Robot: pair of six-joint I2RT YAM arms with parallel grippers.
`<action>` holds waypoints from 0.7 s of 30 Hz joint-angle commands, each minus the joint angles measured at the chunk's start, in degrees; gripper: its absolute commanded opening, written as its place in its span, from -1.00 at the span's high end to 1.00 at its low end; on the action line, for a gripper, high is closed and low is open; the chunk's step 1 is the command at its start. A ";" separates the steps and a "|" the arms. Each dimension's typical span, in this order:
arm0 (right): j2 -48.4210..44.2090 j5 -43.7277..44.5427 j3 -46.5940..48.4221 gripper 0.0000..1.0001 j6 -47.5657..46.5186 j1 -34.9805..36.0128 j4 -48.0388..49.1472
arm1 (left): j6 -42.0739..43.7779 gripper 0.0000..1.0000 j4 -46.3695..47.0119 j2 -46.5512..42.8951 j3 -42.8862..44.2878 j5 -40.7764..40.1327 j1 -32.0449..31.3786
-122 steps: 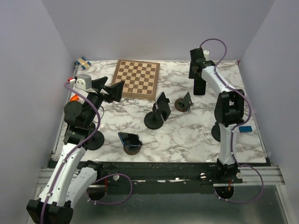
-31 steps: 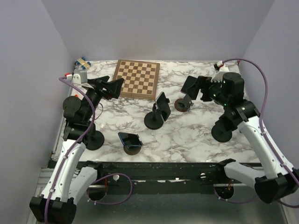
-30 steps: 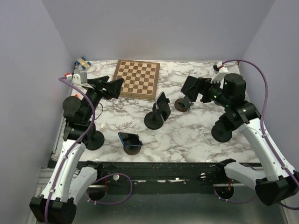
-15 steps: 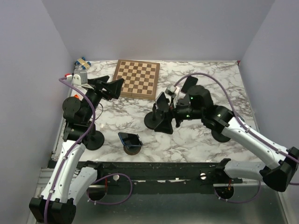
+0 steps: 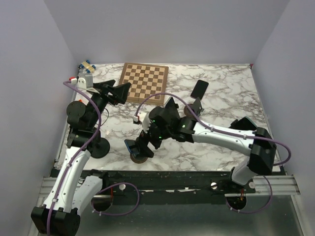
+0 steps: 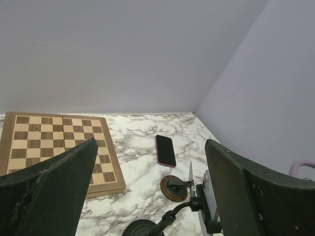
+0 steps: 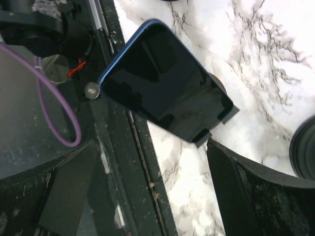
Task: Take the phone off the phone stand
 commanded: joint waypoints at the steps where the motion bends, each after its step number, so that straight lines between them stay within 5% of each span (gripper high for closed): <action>1: 6.66 3.80 5.96 -1.00 -7.58 1.66 -2.98 | 1.07 -0.97 1.25 -0.26 0.15 0.67 -0.26; 10: 11.51 1.97 12.75 -1.00 -22.00 1.66 -9.36 | 1.08 -0.97 1.34 -0.46 0.06 0.84 -0.28; 21: 13.28 -11.45 15.34 -1.00 -32.60 1.55 -11.57 | 1.61 -0.97 1.87 -0.86 -0.16 1.21 -0.28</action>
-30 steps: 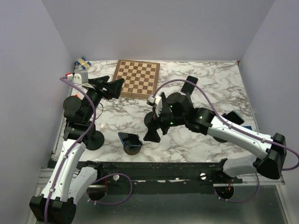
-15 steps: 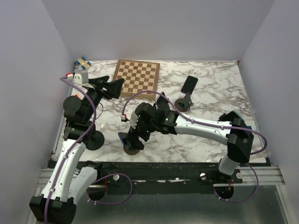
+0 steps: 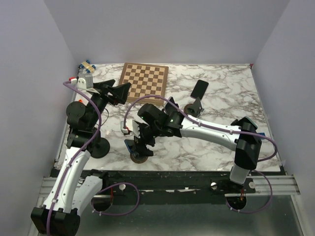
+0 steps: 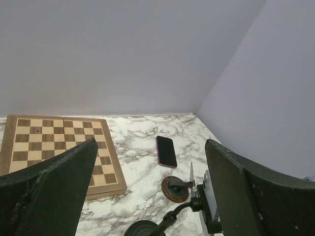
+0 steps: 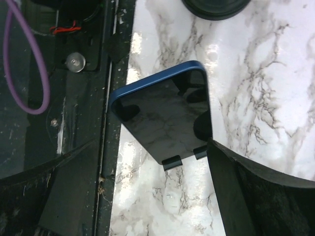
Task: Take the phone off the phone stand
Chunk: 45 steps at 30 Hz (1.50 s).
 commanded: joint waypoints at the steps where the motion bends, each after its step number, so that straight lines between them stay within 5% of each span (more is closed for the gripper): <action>1: 1.58 -6.65 1.67 -1.00 -5.43 0.33 -2.47 | 0.68 -0.97 1.76 -0.55 -0.18 1.24 -0.13; 45: 13.04 -17.02 9.69 -1.00 -9.60 -3.98 -4.23 | -0.40 -0.97 3.08 -0.12 -0.71 3.06 -0.04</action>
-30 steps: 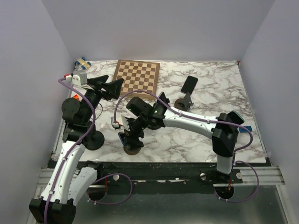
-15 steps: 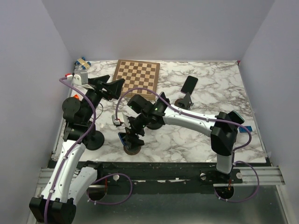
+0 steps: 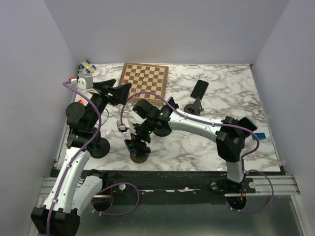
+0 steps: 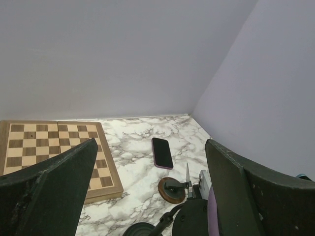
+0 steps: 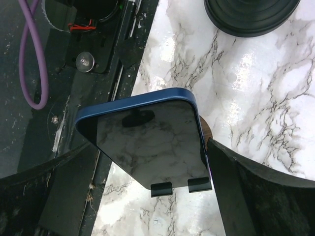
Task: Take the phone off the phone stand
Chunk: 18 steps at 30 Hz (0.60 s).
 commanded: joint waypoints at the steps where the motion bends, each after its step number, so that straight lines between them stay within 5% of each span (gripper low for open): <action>1: 2.16 -2.44 2.13 -1.00 -1.12 -0.20 -0.49 | -0.02 -0.97 1.44 0.06 -0.49 1.51 -0.04; 11: 3.00 -3.08 1.88 -0.98 -1.73 -0.29 -0.57 | 0.41 -0.97 1.35 0.04 -0.42 1.47 -0.04; 18: 1.10 -1.55 -0.61 -0.72 -0.62 -0.31 3.37 | 0.50 -0.97 1.35 0.01 -0.44 1.50 0.00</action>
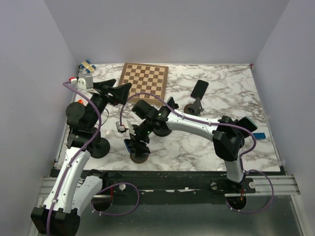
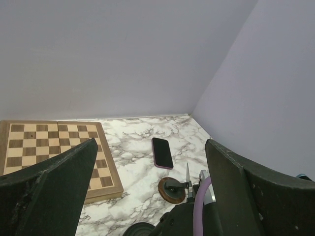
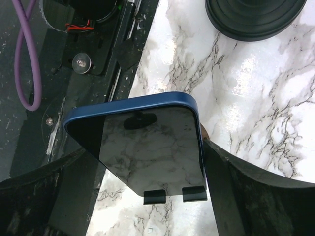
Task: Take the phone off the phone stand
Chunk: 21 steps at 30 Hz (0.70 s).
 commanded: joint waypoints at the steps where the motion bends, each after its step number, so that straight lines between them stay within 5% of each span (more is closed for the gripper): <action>1: -1.33 0.01 -1.31 -0.67 0.18 -0.24 2.77 | 0.57 -0.97 1.35 0.04 -0.44 1.43 -0.04; 9: -5.58 2.82 -3.27 0.03 2.97 -0.24 5.76 | 0.48 -0.97 1.27 -0.08 -0.39 1.52 1.16; 21: -18.49 1.93 -6.30 0.37 15.88 -0.22 15.10 | 3.03 -0.97 -0.82 -2.66 0.28 -1.24 2.70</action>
